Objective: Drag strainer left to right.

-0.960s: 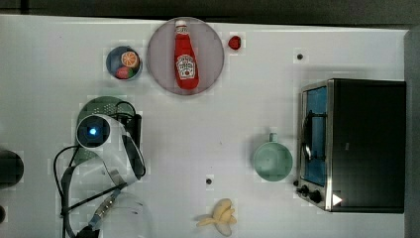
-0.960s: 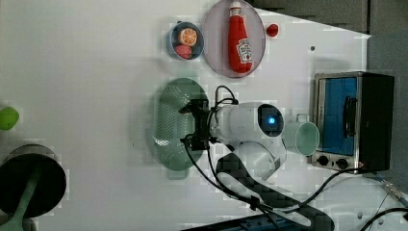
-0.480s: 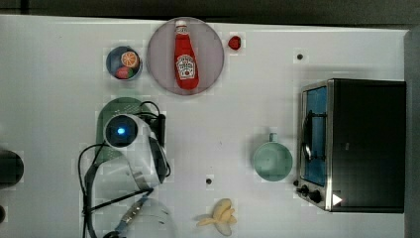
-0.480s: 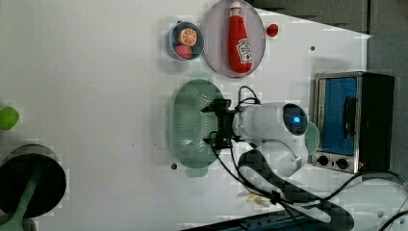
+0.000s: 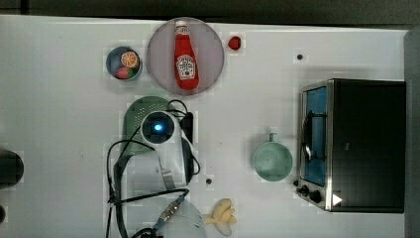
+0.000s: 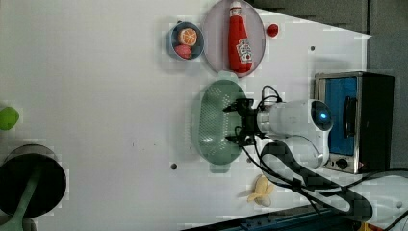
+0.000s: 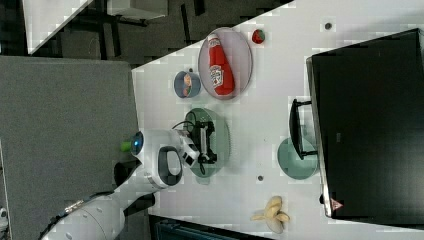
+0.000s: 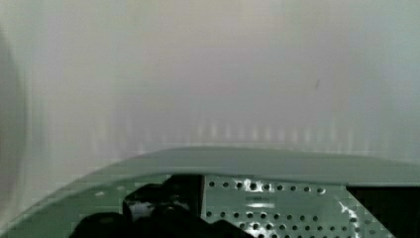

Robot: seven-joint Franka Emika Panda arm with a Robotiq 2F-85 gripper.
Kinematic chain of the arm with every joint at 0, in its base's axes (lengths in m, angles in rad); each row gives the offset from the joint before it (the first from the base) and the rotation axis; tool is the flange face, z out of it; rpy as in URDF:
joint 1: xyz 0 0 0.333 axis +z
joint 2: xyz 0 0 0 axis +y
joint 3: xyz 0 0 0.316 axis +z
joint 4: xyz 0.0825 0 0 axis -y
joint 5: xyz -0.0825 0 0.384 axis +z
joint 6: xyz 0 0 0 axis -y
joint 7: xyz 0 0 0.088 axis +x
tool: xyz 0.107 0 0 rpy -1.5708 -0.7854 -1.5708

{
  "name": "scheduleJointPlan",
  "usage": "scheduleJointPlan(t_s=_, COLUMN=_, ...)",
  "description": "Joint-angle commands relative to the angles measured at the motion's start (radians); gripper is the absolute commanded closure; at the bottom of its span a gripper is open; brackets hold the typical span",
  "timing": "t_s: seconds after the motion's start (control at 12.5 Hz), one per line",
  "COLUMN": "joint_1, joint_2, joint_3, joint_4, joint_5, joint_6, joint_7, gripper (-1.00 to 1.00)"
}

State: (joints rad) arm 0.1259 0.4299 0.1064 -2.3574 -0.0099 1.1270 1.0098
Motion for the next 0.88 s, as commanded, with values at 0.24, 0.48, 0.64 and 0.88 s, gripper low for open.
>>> scheduleJointPlan(t_s=0.24, joint_1=-0.08, joint_2=-0.036, joint_3=-0.058, joint_4=-0.008, joint_5=-0.001, joint_6=-0.001, joint_7=-0.223, gripper=-1.0)
scheduleJointPlan(t_s=0.48, joint_1=-0.1, joint_2=-0.042, joint_3=-0.104, joint_4=-0.012, joint_5=-0.001, joint_6=0.004, joint_7=-0.307, gripper=-1.0)
scheduleJointPlan(t_s=0.64, joint_1=-0.104, joint_2=-0.043, joint_3=-0.14, joint_4=-0.013, joint_5=-0.001, joint_6=0.004, joint_7=-0.34, gripper=-1.0)
scheduleJointPlan(t_s=0.88, joint_1=-0.106, joint_2=-0.043, joint_3=-0.188, joint_4=-0.015, joint_5=-0.001, joint_6=0.013, joint_7=-0.392, gripper=-1.0)
